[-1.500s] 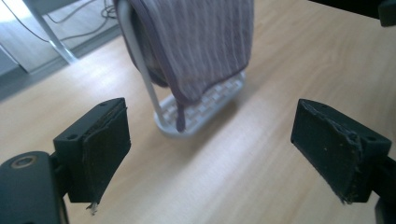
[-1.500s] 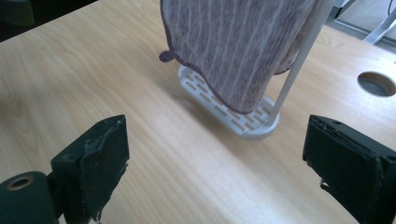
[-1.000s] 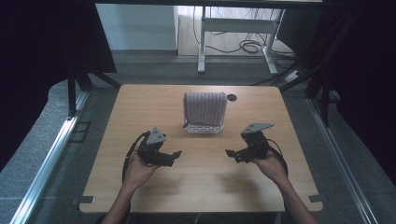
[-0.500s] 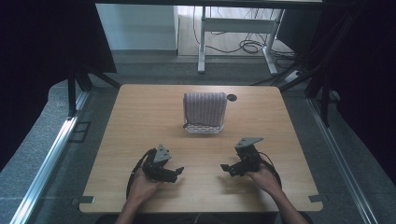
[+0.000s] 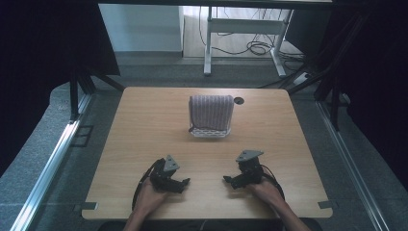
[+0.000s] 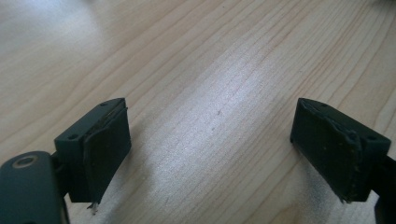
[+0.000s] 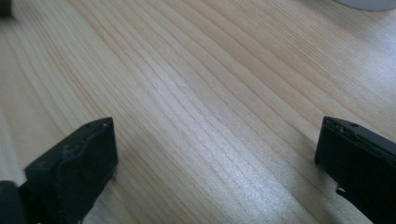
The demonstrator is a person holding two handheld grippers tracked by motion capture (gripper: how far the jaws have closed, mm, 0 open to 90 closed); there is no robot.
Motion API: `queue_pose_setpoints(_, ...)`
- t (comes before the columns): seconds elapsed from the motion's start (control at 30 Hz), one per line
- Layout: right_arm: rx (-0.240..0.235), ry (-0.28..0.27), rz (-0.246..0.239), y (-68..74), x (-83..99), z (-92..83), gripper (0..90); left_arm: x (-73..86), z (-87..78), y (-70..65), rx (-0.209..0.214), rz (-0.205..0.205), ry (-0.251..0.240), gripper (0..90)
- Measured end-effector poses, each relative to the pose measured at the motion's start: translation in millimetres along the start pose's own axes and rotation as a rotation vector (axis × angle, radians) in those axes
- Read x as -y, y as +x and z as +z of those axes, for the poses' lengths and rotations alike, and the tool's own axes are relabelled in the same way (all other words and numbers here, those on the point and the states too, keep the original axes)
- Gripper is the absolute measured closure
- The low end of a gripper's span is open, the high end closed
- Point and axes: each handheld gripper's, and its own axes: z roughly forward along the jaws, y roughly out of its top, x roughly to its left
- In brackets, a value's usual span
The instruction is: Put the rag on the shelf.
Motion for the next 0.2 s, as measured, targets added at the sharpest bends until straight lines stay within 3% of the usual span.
queue_pose_setpoints(0.07, 0.004, 0.004, -0.007, 0.6, -0.3, 0.3, 0.0, -0.2, 0.6, 2.2, -0.005, -0.022, 0.007, 9.8)
queue_pose_setpoints(0.2, 0.006, 0.005, -0.008, 0.6, -0.1, 0.2, 0.0, -0.1, 0.6, 2.0, -0.008, -0.026, 0.008, 9.7)
